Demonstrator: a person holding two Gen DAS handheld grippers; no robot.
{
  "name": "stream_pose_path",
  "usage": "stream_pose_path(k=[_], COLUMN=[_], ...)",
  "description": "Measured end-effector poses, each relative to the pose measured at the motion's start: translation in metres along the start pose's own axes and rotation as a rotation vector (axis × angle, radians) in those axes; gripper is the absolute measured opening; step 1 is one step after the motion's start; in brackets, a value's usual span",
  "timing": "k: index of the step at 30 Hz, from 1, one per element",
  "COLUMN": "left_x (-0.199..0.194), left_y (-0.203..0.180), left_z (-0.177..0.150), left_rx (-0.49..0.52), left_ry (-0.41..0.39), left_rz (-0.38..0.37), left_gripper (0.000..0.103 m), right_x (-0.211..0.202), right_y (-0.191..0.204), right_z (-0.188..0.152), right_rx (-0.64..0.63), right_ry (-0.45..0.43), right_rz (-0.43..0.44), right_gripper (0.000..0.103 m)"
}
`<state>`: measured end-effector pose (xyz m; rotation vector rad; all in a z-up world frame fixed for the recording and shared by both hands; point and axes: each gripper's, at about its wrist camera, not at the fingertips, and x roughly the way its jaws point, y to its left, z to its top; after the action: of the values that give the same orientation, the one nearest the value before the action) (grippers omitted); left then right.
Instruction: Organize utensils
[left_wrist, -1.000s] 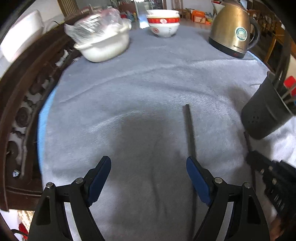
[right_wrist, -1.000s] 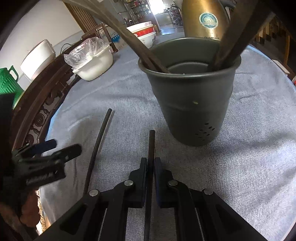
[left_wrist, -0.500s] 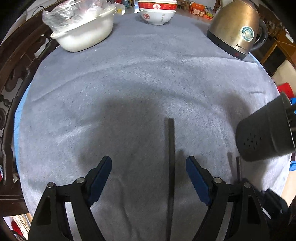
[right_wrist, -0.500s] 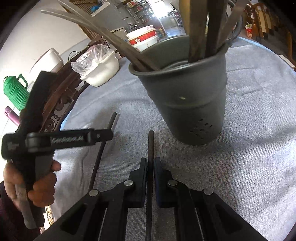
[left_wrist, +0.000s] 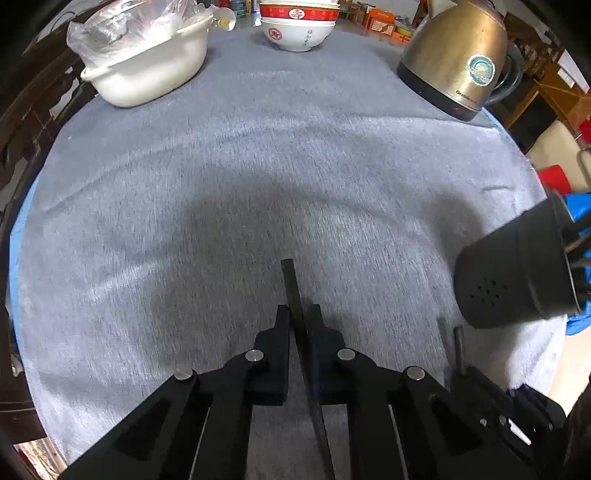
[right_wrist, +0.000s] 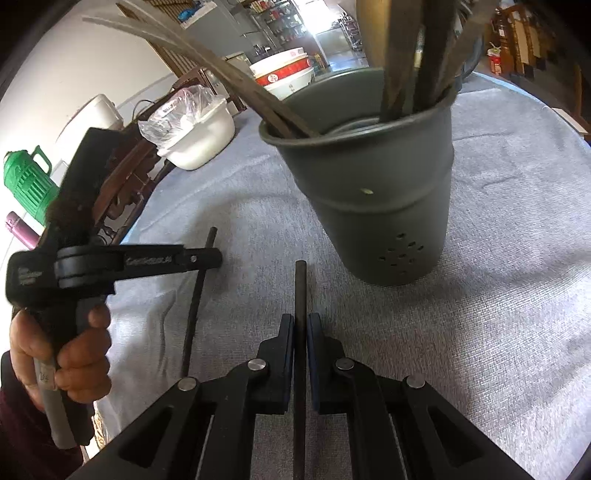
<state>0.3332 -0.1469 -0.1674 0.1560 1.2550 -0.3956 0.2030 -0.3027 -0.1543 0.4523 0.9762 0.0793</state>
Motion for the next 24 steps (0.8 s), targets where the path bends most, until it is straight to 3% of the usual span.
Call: stream_pose_path(k=[4,7,10,11,13,14,16,17,20,24], left_x=[-0.005,-0.009,-0.009,-0.01,-0.012,-0.012,-0.012,-0.014,-0.011,-0.005], left_y=[0.009,0.016,0.023,0.024,0.029,0.032,0.037,0.042,0.041,0.028], left_z=[-0.014,-0.026,-0.031,-0.031,-0.03,-0.03,-0.025,-0.022,-0.018,-0.013], left_rx=[0.008,0.022,0.028,0.03,0.029,0.025,0.013,0.01,0.006,0.04], left_ry=[0.006,0.021,0.039,0.042,0.043,0.045,0.042,0.038,0.042,0.013], left_rz=[-0.039,-0.079,-0.109,-0.113,-0.115,-0.118,-0.121,-0.117,-0.115,-0.089], left_gripper=[0.01,0.01,0.01,0.011,0.015,0.024,0.035,0.037,0.037,0.036], right_x=[0.003,0.006,0.009,0.009,0.009,0.011,0.022,0.025,0.027,0.032], right_y=[0.008,0.013,0.02,0.022,0.026,0.027,0.027,0.026,0.027,0.034], right_z=[0.005,0.01,0.016,0.017,0.018,0.018,0.019,0.02,0.024,0.025], right_rx=[0.005,0.003,-0.015,-0.02,-0.034,-0.048,-0.054,-0.056,-0.063,-0.123], right_ry=[0.025,0.027,0.016,0.006,-0.022,-0.015,0.033,0.041,0.038,0.04], right_rz=[-0.04,-0.059,-0.09,-0.097,-0.12,-0.144,-0.167,-0.188,-0.208,-0.259], right_gripper=[0.013,0.022,0.053,0.07,0.07,0.068,0.047,0.036,0.034,0.012])
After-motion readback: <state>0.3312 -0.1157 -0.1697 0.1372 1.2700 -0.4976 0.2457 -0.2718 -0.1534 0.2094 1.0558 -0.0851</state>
